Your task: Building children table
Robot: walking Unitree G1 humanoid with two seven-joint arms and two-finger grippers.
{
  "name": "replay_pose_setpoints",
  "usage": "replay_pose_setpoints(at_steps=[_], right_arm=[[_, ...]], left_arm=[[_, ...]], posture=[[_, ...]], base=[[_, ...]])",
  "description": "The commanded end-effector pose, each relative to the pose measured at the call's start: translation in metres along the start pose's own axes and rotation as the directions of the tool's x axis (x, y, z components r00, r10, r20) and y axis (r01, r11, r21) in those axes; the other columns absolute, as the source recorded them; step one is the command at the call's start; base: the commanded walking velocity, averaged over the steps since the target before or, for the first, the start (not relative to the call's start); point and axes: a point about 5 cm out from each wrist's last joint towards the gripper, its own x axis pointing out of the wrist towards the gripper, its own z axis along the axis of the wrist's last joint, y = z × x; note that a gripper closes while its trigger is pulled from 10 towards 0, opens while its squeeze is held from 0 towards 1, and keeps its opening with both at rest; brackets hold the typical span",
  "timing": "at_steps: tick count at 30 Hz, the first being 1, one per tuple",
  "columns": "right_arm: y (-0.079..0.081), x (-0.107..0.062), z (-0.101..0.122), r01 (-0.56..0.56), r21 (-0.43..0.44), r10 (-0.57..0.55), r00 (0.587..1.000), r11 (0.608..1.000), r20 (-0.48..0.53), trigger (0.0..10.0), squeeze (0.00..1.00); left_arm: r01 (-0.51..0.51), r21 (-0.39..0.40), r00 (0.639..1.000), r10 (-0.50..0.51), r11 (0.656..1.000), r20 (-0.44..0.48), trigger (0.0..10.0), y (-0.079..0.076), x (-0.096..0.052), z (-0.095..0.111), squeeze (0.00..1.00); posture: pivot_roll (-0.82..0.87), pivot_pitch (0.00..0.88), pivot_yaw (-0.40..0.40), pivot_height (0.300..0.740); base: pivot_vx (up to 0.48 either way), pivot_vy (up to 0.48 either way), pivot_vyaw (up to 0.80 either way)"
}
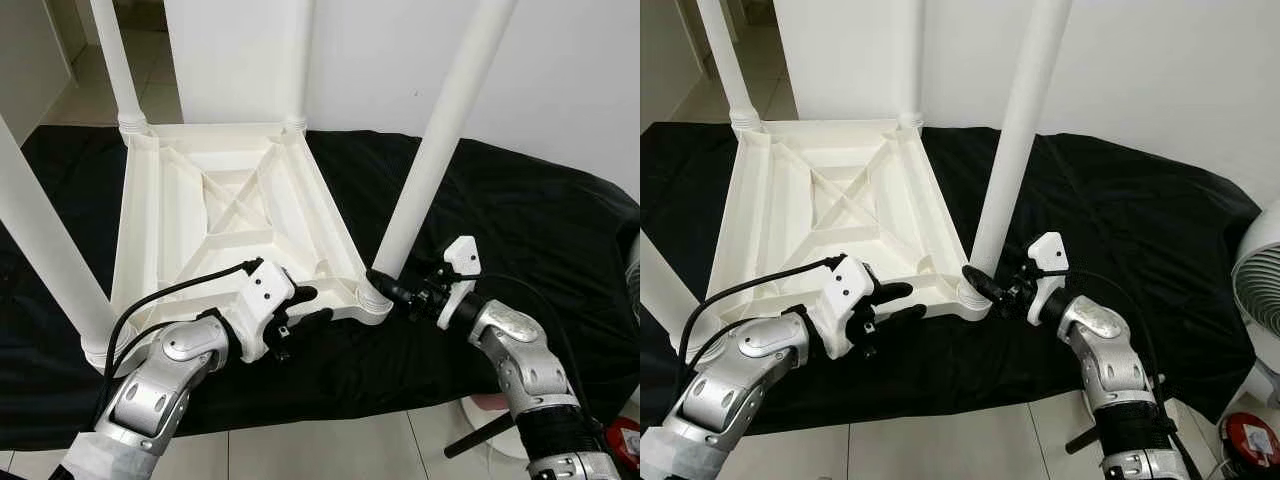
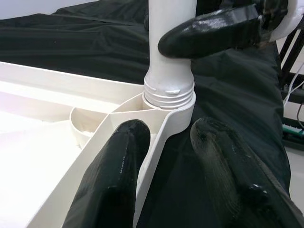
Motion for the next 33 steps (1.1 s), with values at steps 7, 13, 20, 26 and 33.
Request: replay_pose_setpoints(at_steps=[7, 13, 20, 26, 33], right_arm=[[0.005, 0.011, -0.009, -0.035, 0.038, 0.036, 0.999, 0.999, -0.025, 0.0, 0.00], [0.009, 0.018, -0.008, 0.007, 0.050, -0.006, 1.000, 0.999, -0.024, 10.0, 0.00], [0.027, 0.029, -0.007, 0.188, 0.040, -0.188, 0.982, 0.981, -0.015, 10.0, 0.00], [0.036, 0.034, -0.006, 0.386, 0.101, -0.387, 0.922, 0.917, -0.007, 10.0, 0.00], [0.045, 0.039, -0.008, 0.581, 0.152, -0.581, 0.812, 0.799, -0.051, 10.0, 0.00]], left_arm=[[0.032, 0.004, 0.999, -0.033, 0.999, 0.042, 10.0, -0.002, 0.008, 0.009, 0.00], [0.037, 0.000, 0.998, -0.037, 0.999, 0.049, 10.0, -0.005, 0.009, 0.009, 0.00], [0.038, -0.012, 0.998, -0.037, 0.999, 0.049, 10.0, -0.006, 0.011, 0.007, 0.00], [0.061, -0.016, 0.997, -0.060, 0.998, 0.058, 10.0, -0.008, 0.013, 0.009, 0.00], [0.071, -0.012, 0.996, -0.070, 0.997, 0.061, 10.0, -0.005, 0.016, 0.010, 0.00]], posture=[[0.07, 0.026, -0.096, 0.740], [0.07, 0.030, -0.100, 0.740], [0.07, 0.032, -0.096, 0.740], [0.06, 0.027, -0.085, 0.740], [0.06, 0.013, -0.085, 0.740]], base=[[0.000, 0.000, 0.00], [0.000, 0.000, 0.00], [0.000, 0.000, 0.00], [0.000, 0.000, 0.00], [0.000, 0.000, 0.00]])
